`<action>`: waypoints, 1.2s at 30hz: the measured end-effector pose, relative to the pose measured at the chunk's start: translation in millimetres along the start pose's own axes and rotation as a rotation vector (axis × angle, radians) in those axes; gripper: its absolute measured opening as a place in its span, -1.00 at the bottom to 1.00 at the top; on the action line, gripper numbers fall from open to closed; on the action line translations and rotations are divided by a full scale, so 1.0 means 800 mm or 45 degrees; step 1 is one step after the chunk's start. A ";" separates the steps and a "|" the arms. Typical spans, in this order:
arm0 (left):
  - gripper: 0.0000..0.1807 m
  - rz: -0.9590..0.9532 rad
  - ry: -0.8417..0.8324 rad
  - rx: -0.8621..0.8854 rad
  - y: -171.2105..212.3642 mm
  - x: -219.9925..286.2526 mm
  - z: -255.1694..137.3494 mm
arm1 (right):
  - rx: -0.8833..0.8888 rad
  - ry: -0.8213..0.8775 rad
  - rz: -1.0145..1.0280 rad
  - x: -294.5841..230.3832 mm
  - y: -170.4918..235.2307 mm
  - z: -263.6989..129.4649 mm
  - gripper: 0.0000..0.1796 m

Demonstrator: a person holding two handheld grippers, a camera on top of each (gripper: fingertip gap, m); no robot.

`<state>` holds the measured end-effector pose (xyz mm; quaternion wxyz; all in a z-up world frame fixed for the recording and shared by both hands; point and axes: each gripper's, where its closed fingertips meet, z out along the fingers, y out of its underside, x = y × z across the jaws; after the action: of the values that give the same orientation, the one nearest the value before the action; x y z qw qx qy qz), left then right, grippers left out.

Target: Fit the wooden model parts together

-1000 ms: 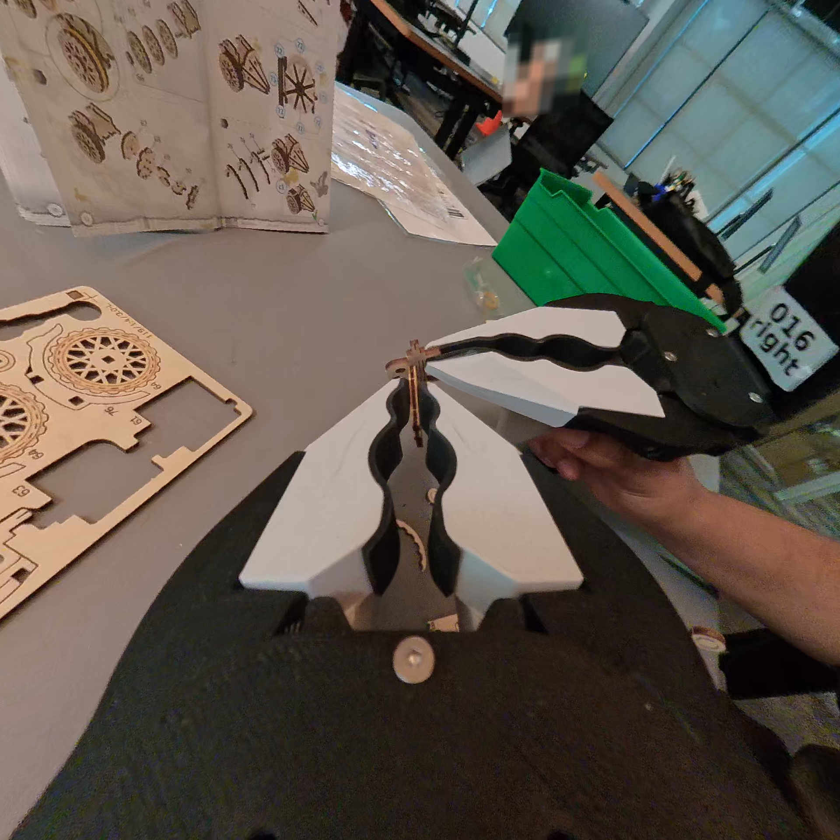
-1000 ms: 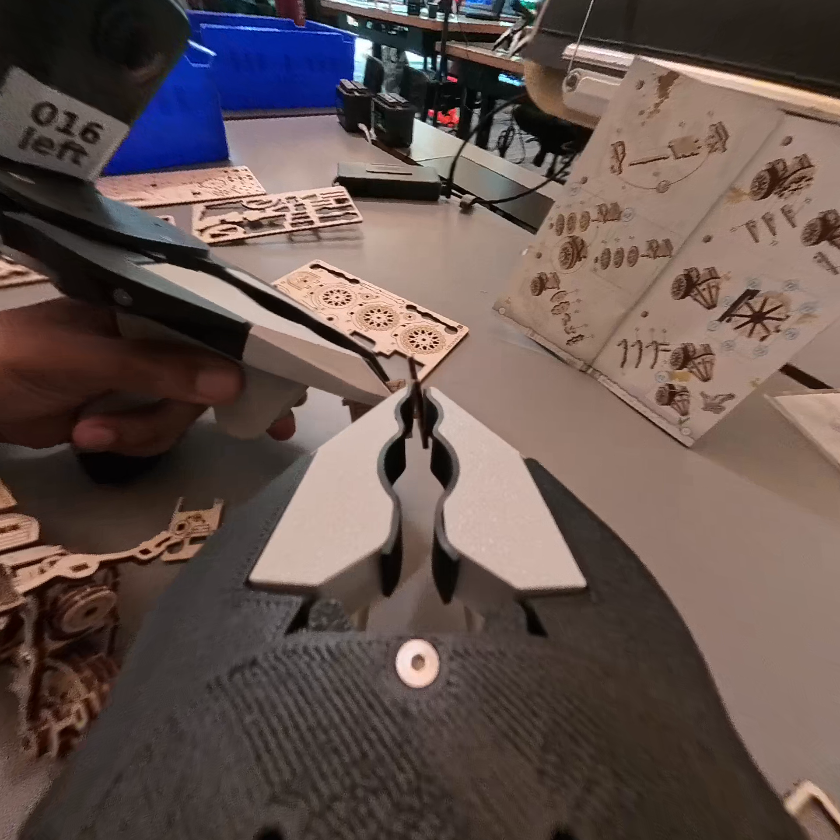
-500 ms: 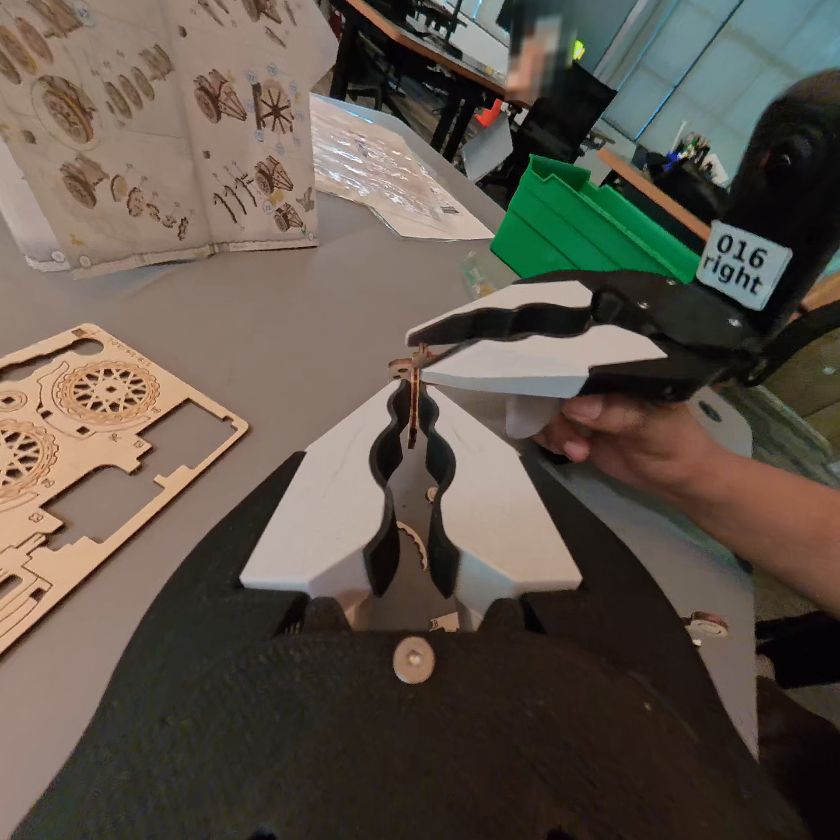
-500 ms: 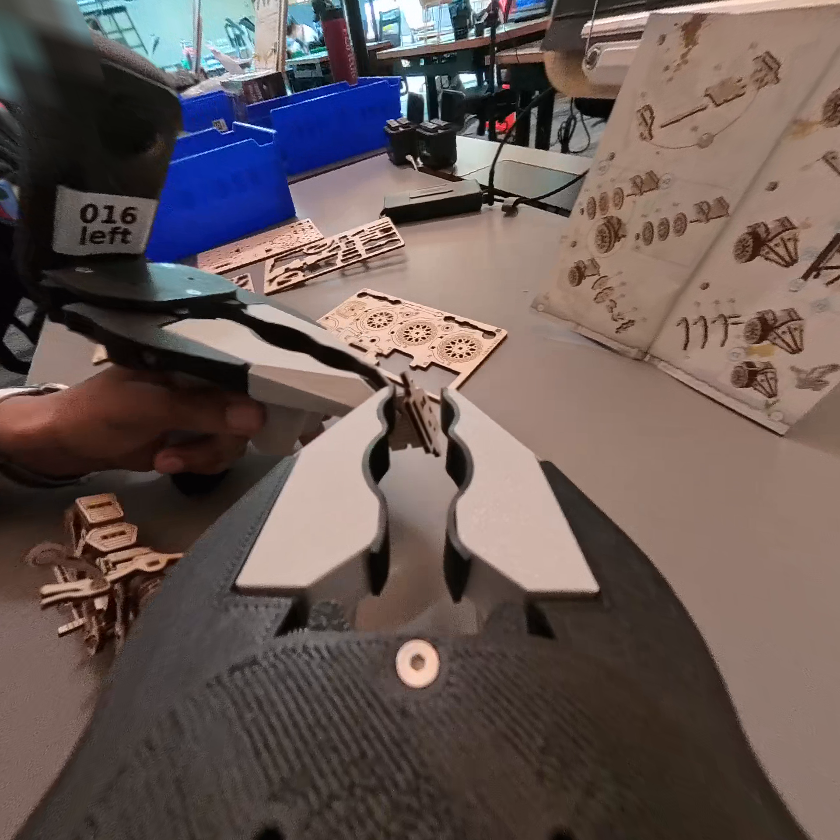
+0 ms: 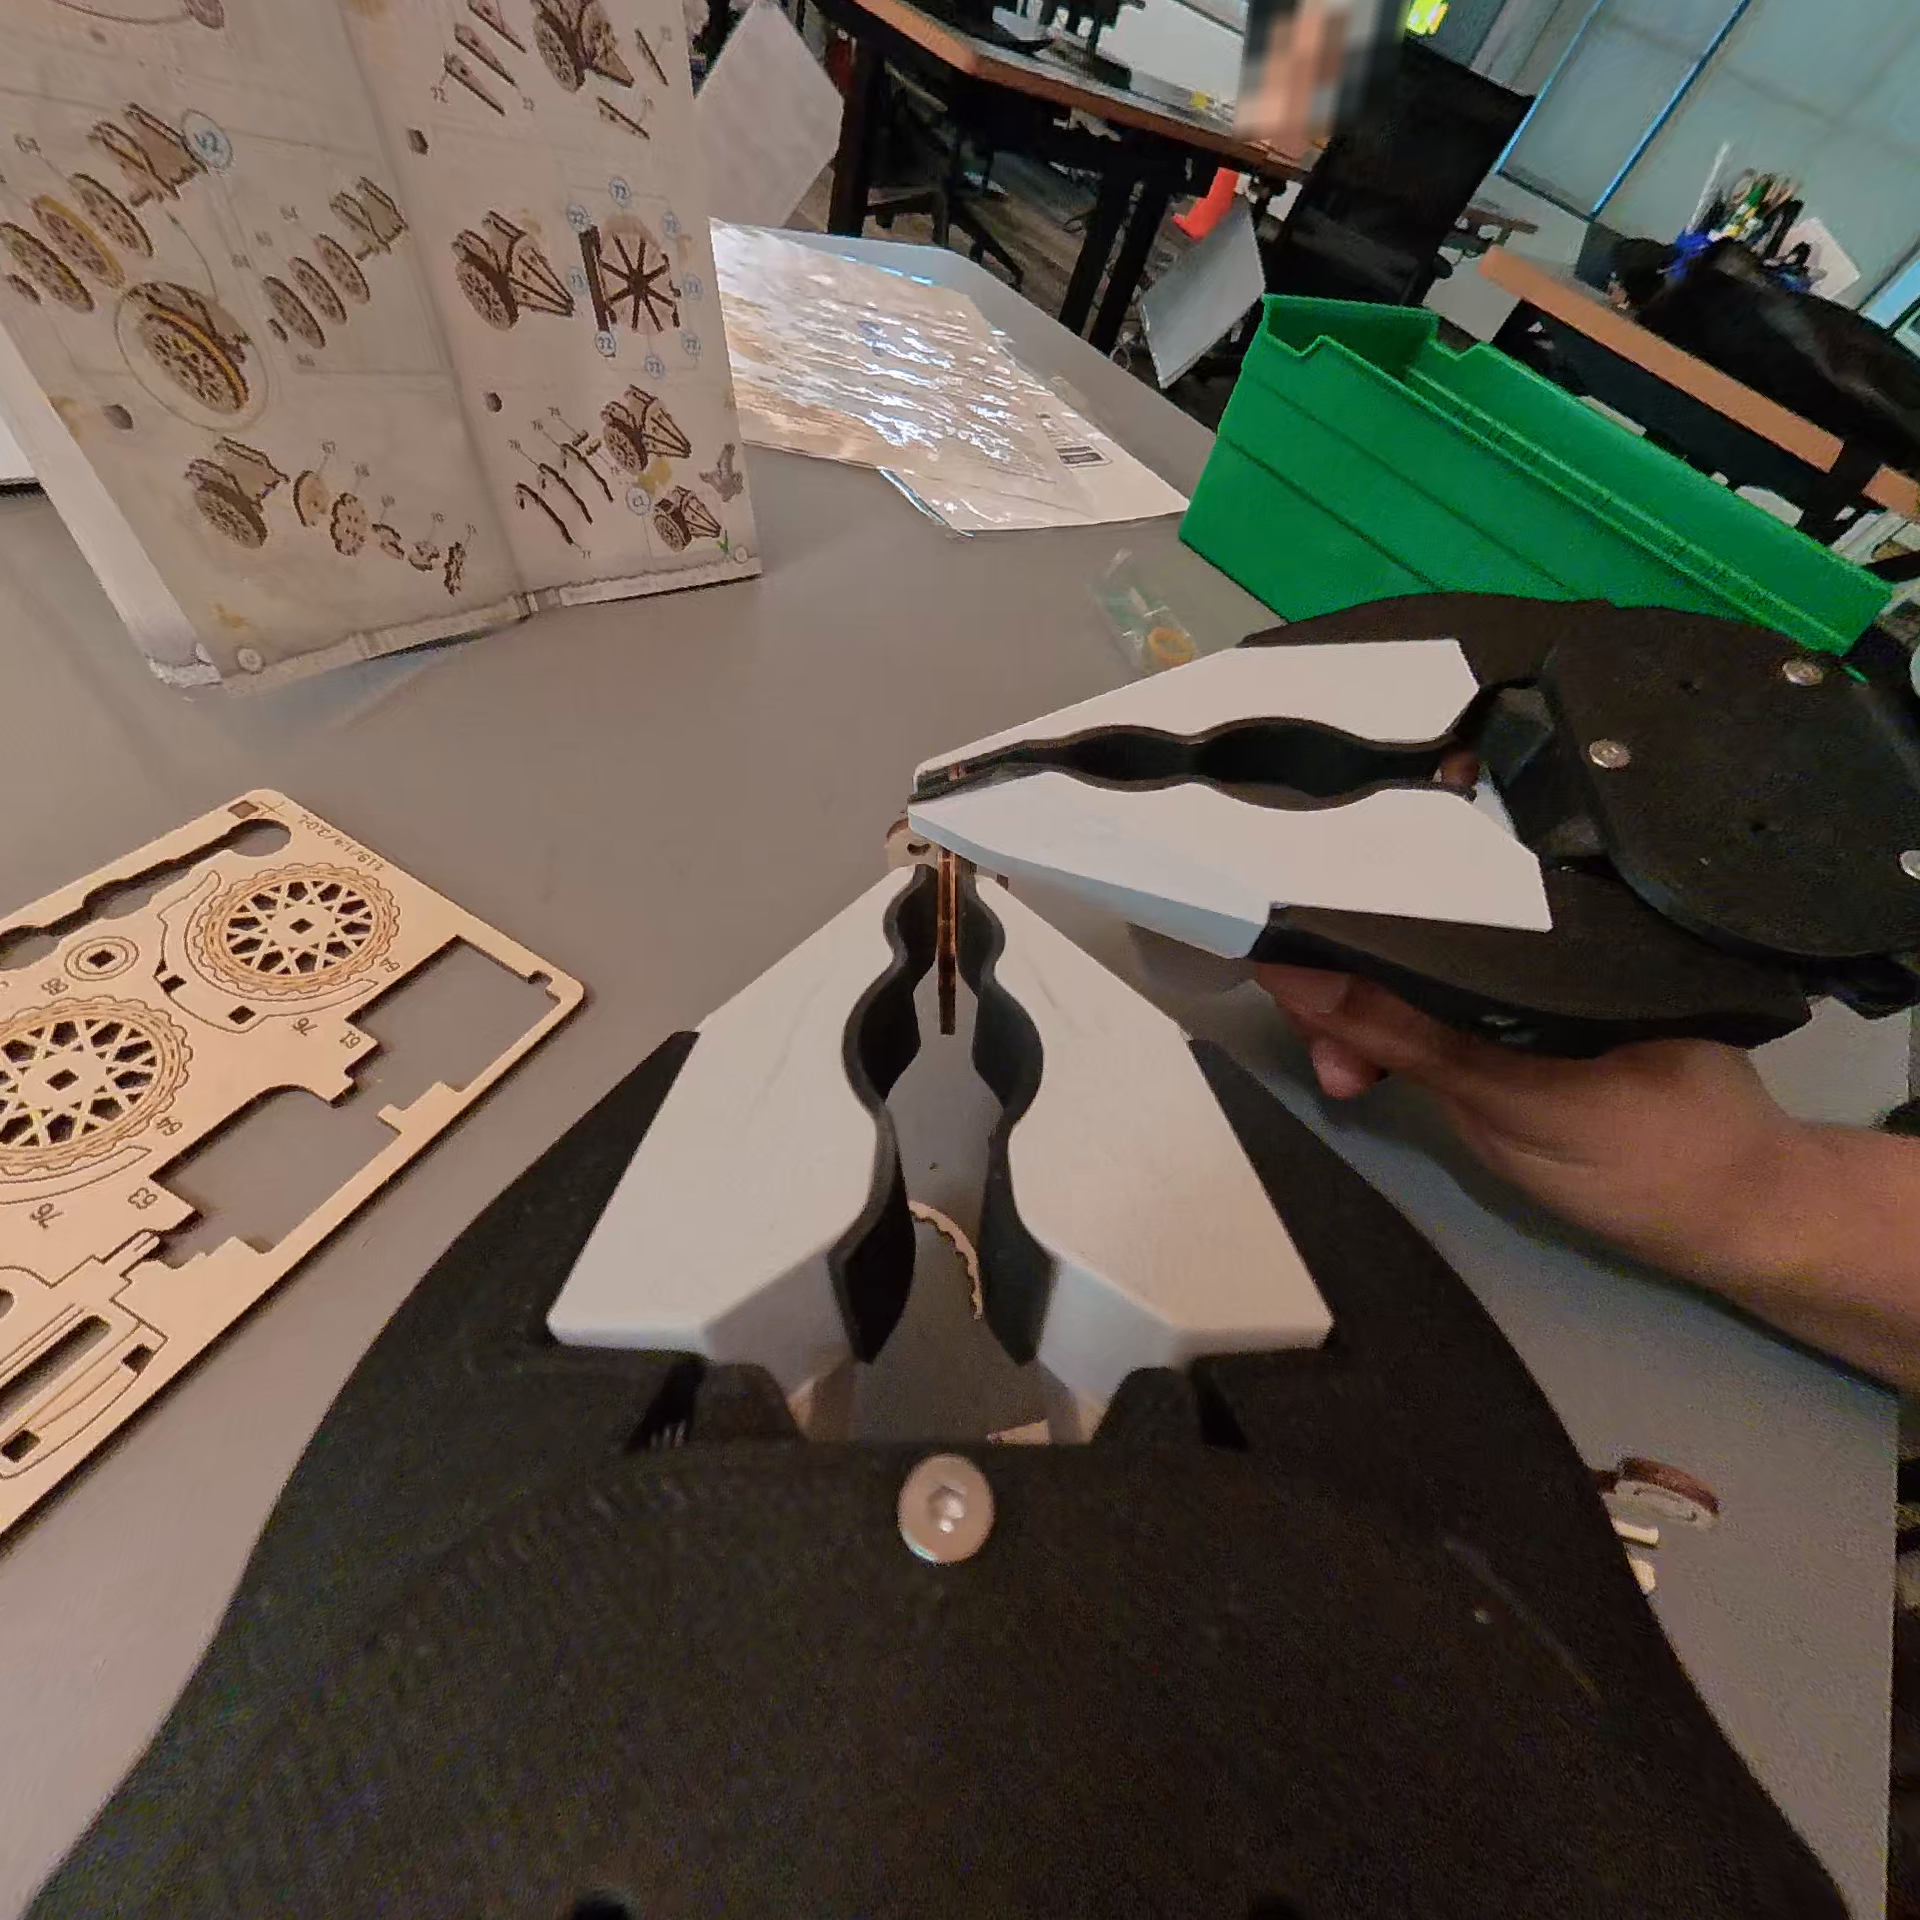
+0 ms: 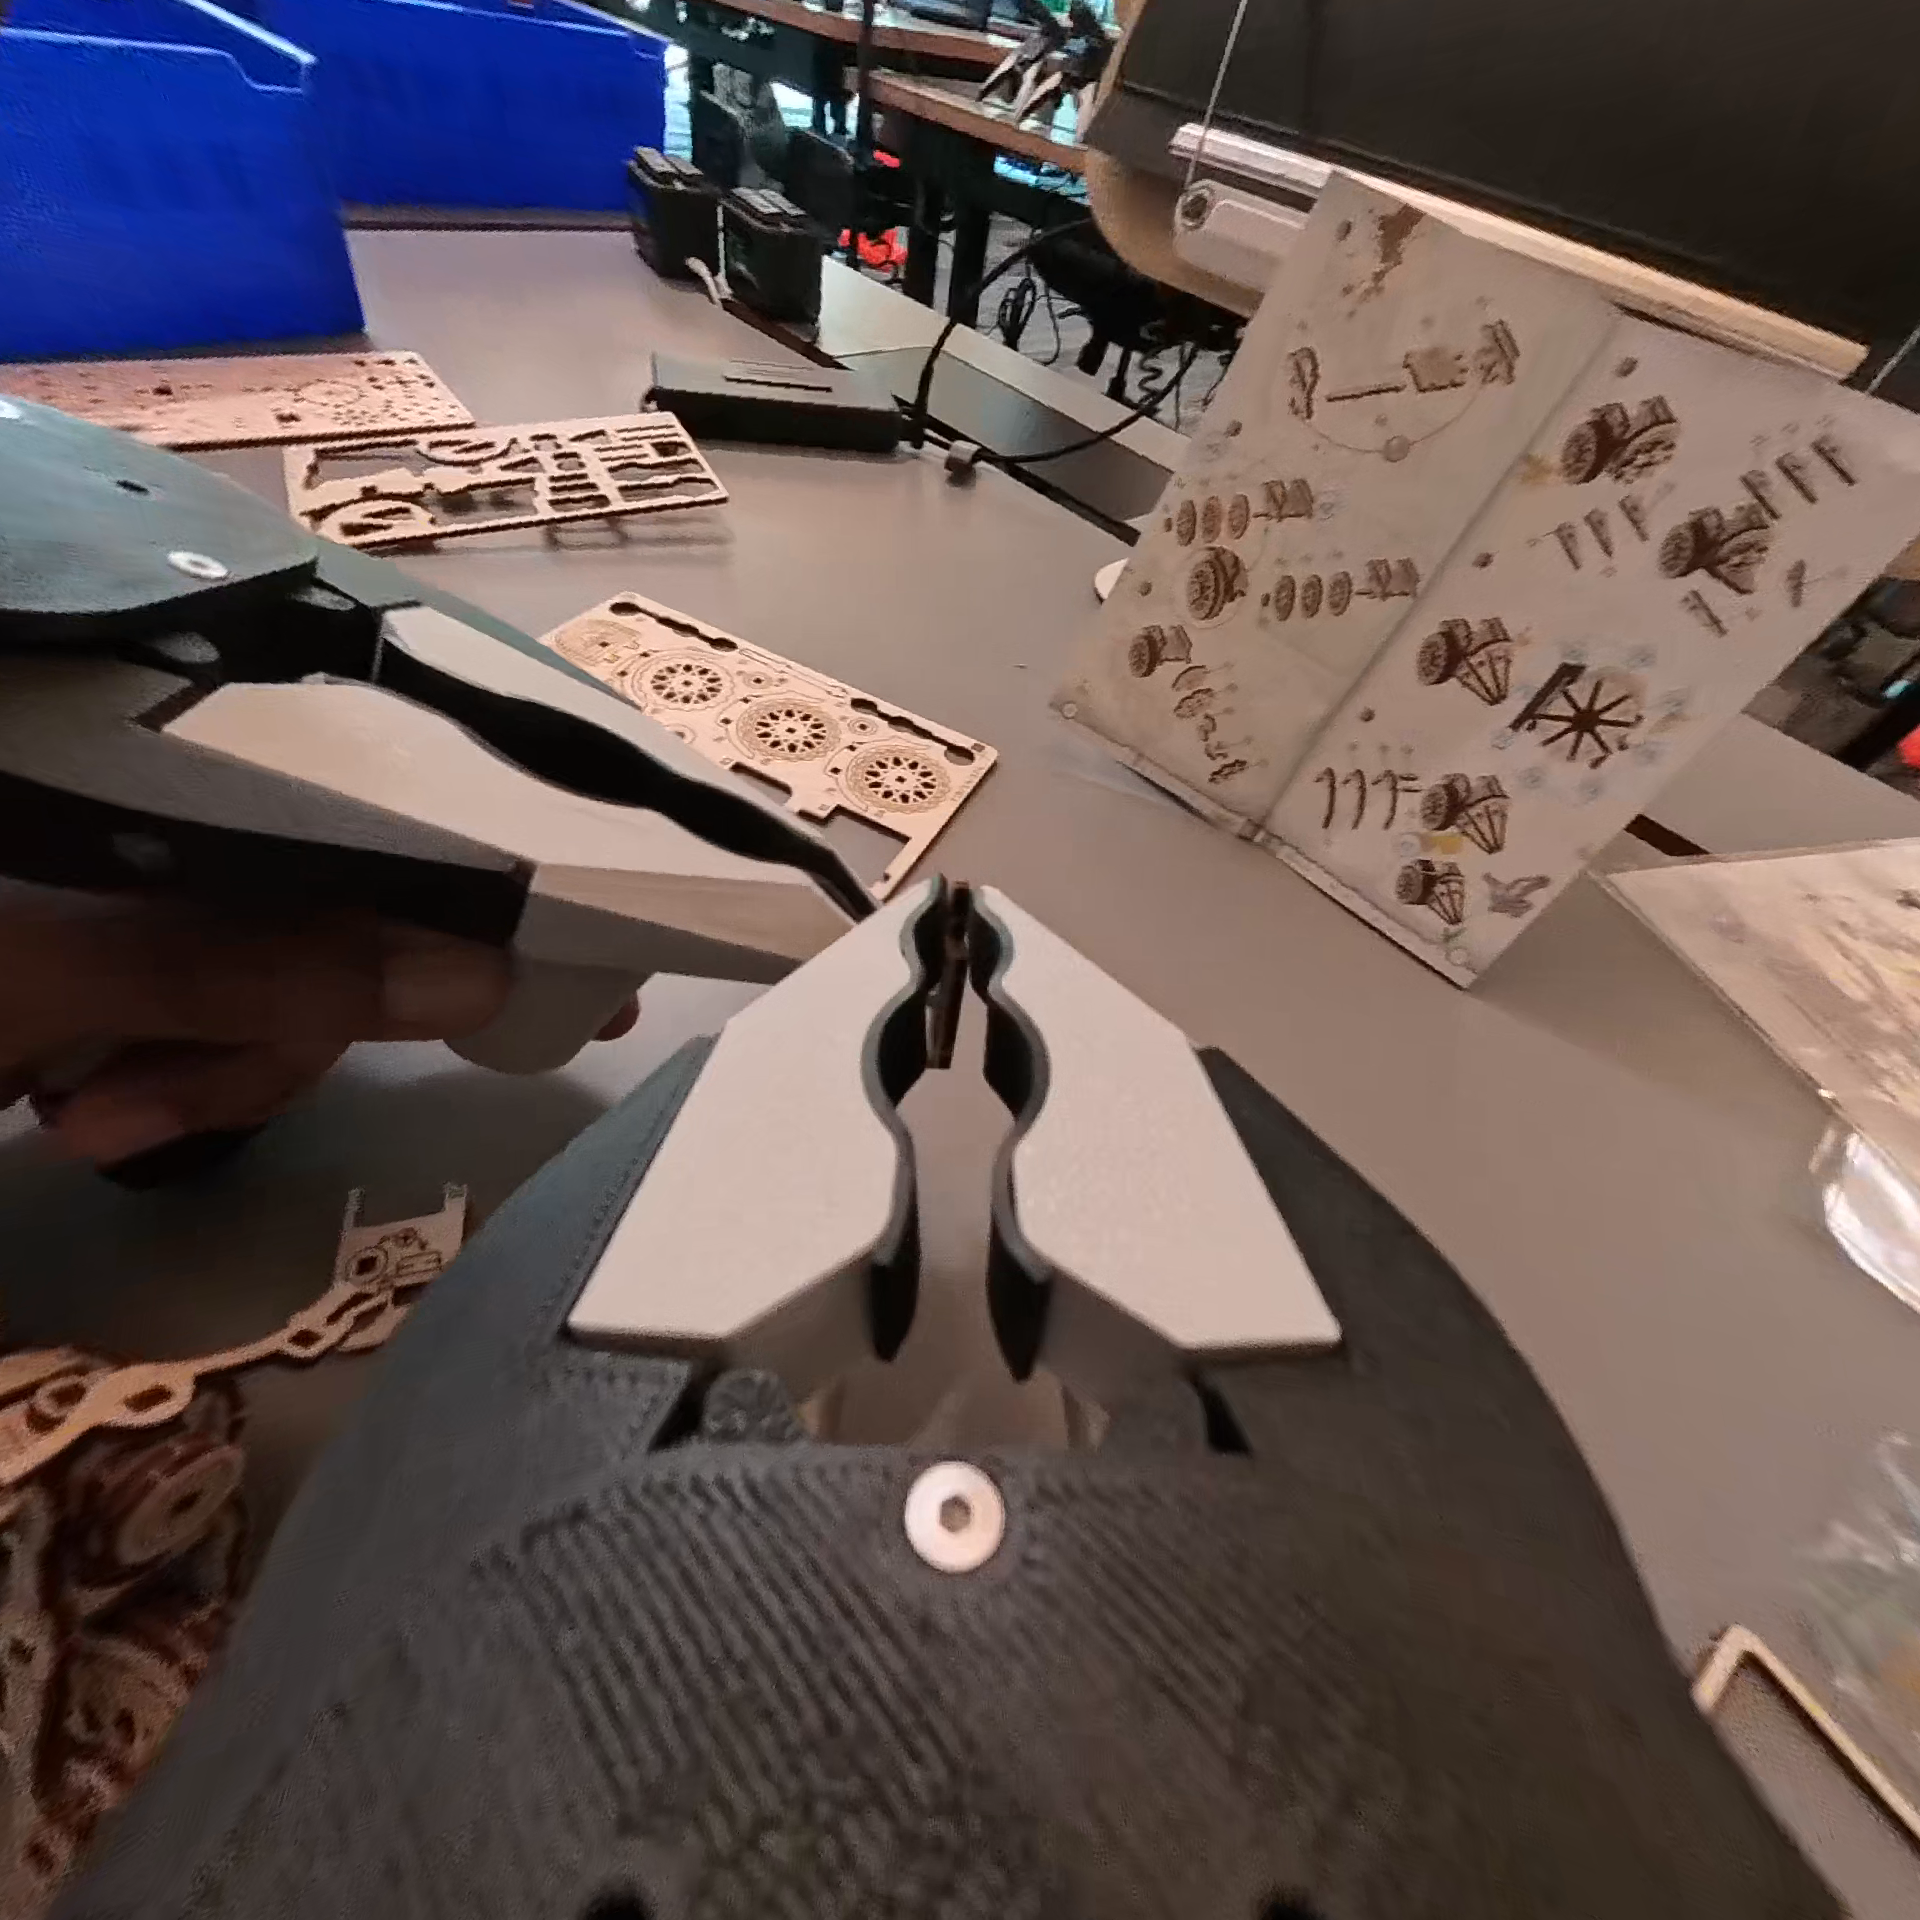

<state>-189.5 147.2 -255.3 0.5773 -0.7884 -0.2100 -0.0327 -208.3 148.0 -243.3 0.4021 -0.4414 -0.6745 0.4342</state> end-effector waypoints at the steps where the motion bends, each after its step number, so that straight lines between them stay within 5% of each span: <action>1: -0.97 -0.002 0.001 0.002 0.000 0.000 0.000 | 0.010 0.009 0.018 0.001 0.000 0.000 -0.97; 4: -0.98 -0.087 0.082 0.046 -0.005 0.000 -0.005 | 0.076 -0.082 0.074 -0.003 -0.006 0.000 -0.97; 9: -0.99 -0.313 0.272 0.112 -0.012 -0.005 -0.013 | 0.215 -0.361 0.475 0.015 -0.021 -0.016 -0.65; 19: -0.99 -0.408 0.875 -0.012 -0.012 0.041 -0.045 | 0.017 -1.076 0.767 -0.037 -0.007 -0.045 -0.54; 22: -0.98 -0.353 0.903 -0.053 -0.007 0.047 -0.048 | 0.014 -1.225 0.796 -0.058 -0.014 -0.056 -0.67; 36: -0.98 -0.435 0.849 -0.014 -0.019 0.039 -0.044 | 0.043 -1.203 0.916 -0.045 -0.024 -0.046 -0.72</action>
<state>-160.2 127.2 -220.9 0.5961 -0.6910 -0.1390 -0.3846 -168.8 118.4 -220.1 -0.1073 -0.3947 -0.5814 0.7033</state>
